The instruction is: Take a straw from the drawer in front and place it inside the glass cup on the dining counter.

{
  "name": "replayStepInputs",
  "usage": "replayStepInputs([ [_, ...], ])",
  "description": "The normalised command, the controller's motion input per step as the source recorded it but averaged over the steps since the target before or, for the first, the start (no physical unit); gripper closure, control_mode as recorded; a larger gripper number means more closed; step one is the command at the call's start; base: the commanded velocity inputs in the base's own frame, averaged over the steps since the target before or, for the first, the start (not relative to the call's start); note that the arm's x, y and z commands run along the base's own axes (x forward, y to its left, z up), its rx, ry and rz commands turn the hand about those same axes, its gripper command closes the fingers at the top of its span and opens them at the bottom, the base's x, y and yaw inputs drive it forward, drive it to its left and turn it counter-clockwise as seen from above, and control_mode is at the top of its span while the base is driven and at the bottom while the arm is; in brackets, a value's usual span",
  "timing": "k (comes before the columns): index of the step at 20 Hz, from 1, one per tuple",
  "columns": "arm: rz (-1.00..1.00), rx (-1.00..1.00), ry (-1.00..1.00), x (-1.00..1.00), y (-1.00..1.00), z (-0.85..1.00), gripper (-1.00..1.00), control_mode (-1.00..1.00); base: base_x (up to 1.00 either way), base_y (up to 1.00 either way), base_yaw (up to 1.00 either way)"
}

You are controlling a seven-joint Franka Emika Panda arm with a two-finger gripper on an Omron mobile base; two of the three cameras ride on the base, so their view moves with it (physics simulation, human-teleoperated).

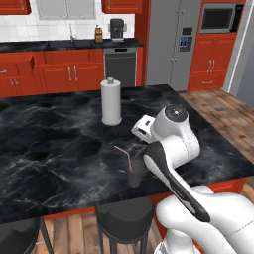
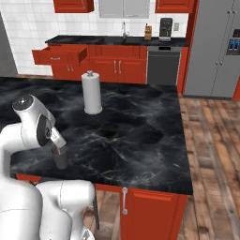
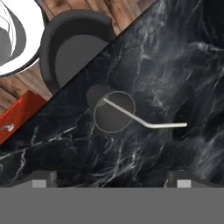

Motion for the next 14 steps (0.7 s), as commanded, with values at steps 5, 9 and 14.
replayStepInputs([
  [5, -0.05, 0.09, 0.2, -0.93, -0.43, 0.56, -1.0, -1.0, 0.0, 0.0, 0.0],
  [9, -0.12, 0.03, 0.21, -1.0, -0.32, 0.32, -1.0, -1.0, 0.0, 0.0, 0.0],
  [14, -0.16, -0.01, 0.15, -1.0, -0.22, 0.1, -1.0, -1.0, 0.0, 0.0, 0.0],
])
